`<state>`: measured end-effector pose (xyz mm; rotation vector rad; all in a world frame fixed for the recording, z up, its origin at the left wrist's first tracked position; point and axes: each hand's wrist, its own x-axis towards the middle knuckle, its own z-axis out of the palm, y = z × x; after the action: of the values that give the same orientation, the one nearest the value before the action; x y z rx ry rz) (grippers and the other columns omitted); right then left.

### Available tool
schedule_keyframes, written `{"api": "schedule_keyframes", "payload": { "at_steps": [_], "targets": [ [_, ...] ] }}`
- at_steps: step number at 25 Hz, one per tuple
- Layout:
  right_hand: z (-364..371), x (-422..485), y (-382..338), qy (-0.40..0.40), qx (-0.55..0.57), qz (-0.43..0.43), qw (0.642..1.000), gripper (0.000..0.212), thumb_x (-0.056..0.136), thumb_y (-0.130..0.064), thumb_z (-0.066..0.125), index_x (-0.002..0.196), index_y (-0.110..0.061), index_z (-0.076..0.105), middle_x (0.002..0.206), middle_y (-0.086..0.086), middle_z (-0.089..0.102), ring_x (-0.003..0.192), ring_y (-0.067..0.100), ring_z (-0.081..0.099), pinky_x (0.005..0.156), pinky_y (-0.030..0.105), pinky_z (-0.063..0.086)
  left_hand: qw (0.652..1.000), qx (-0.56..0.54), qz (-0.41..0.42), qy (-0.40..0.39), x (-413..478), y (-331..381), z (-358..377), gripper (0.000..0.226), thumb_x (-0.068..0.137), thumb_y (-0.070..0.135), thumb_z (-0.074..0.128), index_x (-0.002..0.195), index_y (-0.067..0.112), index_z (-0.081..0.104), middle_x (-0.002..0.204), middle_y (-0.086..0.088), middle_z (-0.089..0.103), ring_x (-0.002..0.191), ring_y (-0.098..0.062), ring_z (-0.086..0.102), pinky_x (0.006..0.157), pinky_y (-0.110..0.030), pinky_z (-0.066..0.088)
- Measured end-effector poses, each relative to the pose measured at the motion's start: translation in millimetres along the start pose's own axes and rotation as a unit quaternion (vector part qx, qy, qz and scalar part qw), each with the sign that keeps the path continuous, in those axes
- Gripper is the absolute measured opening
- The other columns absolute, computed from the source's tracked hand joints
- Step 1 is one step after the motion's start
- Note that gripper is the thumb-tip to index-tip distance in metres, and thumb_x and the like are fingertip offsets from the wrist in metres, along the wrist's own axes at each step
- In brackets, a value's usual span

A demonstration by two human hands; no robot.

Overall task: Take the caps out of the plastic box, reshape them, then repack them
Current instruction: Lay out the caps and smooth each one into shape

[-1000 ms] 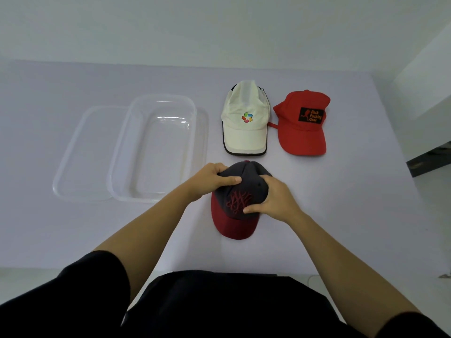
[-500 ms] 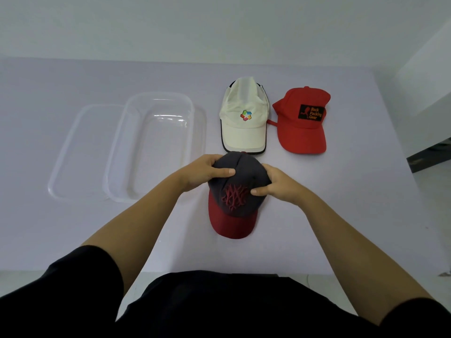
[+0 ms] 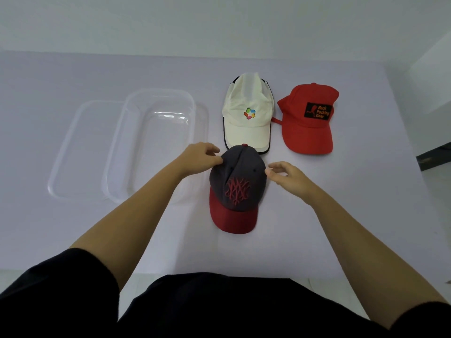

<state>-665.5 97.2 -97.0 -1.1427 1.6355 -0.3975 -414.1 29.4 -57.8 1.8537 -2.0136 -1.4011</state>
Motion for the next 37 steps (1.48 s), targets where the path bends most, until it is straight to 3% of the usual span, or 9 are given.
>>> {"api": "schedule_keyframes", "payload": {
  "at_steps": [4,8,15,20,23,25,30,34,37],
  "targets": [
    [20.2,-3.8,1.3,-0.012,0.028,-0.024,0.999,0.025,0.096,-0.034,0.046,0.117,-0.021,0.052,0.107,-0.013,0.055,0.08,0.003,0.055,0.063,0.015,0.041,0.986,-0.117,-0.044,-0.109,-4.5,-6.9,7.8,0.018,0.094,0.016,0.05,0.106,0.005,0.057,0.092,-0.012,0.061,0.07,-0.014,0.059,0.068,-0.022,0.05],
    [38.2,5.0,-4.4,-0.024,0.165,0.005,0.986,0.016,0.1,-0.03,0.037,0.096,-0.018,0.046,0.076,-0.005,0.048,0.059,0.008,0.039,0.056,0.02,0.037,0.97,-0.224,-0.075,-0.055,-1.3,-6.4,26.5,0.007,0.097,0.013,0.044,0.094,0.009,0.049,0.078,-0.007,0.056,0.062,-0.011,0.058,0.056,-0.018,0.05],
    [26.8,26.3,4.4,-0.02,0.13,0.012,0.991,0.023,0.098,-0.031,0.042,0.104,-0.012,0.053,0.106,0.006,0.061,0.097,0.018,0.057,0.093,0.038,0.047,0.982,-0.151,-0.111,0.031,4.9,-12.6,21.9,0.016,0.092,0.012,0.039,0.088,0.006,0.053,0.065,-0.01,0.057,0.057,-0.016,0.054,0.061,-0.027,0.045],
    [26.4,25.2,5.3,-0.046,0.09,0.03,0.994,0.027,0.096,-0.03,0.046,0.103,-0.008,0.058,0.084,0.0,0.057,0.076,0.012,0.053,0.087,0.034,0.046,0.986,-0.111,-0.107,0.058,1.5,-8.3,26.1,0.011,0.086,0.004,0.047,0.08,0.003,0.056,0.077,-0.013,0.062,0.074,-0.026,0.062,0.082,-0.042,0.052],
    [23.3,21.1,5.8,-0.046,0.094,0.019,0.994,0.021,0.096,-0.025,0.049,0.097,-0.009,0.061,0.083,0.002,0.059,0.078,0.014,0.054,0.085,0.032,0.045,0.99,-0.066,-0.099,0.07,-1.3,-6.5,27.5,0.019,0.081,-0.004,0.053,0.097,-0.004,0.063,0.098,-0.023,0.068,0.095,-0.036,0.064,0.09,-0.046,0.052],
    [19.8,18.2,3.5,-0.037,0.064,0.019,0.997,0.028,0.094,-0.03,0.051,0.109,-0.009,0.06,0.1,0.004,0.063,0.094,0.017,0.058,0.091,0.033,0.045,0.993,-0.011,-0.097,0.074,-2.6,-3.5,28.3,0.021,0.082,-0.004,0.055,0.102,-0.003,0.064,0.099,-0.017,0.066,0.096,-0.032,0.063,0.082,-0.035,0.053],
    [-6.7,9.6,-1.7,0.037,-0.086,-0.047,0.994,0.039,0.094,-0.032,0.05,0.127,-0.01,0.052,0.12,0.001,0.056,0.11,0.017,0.054,0.089,0.026,0.041,0.973,0.144,-0.067,0.166,0.3,23.3,22.3,0.024,0.089,0.001,0.04,0.066,0.004,0.046,0.07,-0.008,0.048,0.073,-0.024,0.049,0.053,-0.023,0.038],
    [-43.0,13.9,13.4,0.147,-0.186,-0.157,0.959,0.04,0.091,-0.021,0.055,0.128,-0.006,0.05,0.13,0.013,0.05,0.121,0.026,0.048,0.101,0.031,0.035,0.961,0.166,0.049,0.216,10.4,69.7,45.2,0.017,0.09,0.004,0.041,0.087,-0.004,0.056,0.085,-0.014,0.05,0.08,-0.029,0.052,0.069,-0.032,0.039],
    [-69.8,22.0,27.8,0.197,-0.271,-0.156,0.929,0.061,0.085,-0.01,0.059,0.139,-0.001,0.033,0.145,0.02,0.032,0.135,0.034,0.031,0.11,0.037,0.026,0.964,0.173,0.118,0.164,23.7,98.9,77.1,0.031,0.091,0.008,0.044,0.117,-0.005,0.053,0.116,-0.022,0.057,0.108,-0.035,0.054,0.087,-0.035,0.041]
  ]
}}
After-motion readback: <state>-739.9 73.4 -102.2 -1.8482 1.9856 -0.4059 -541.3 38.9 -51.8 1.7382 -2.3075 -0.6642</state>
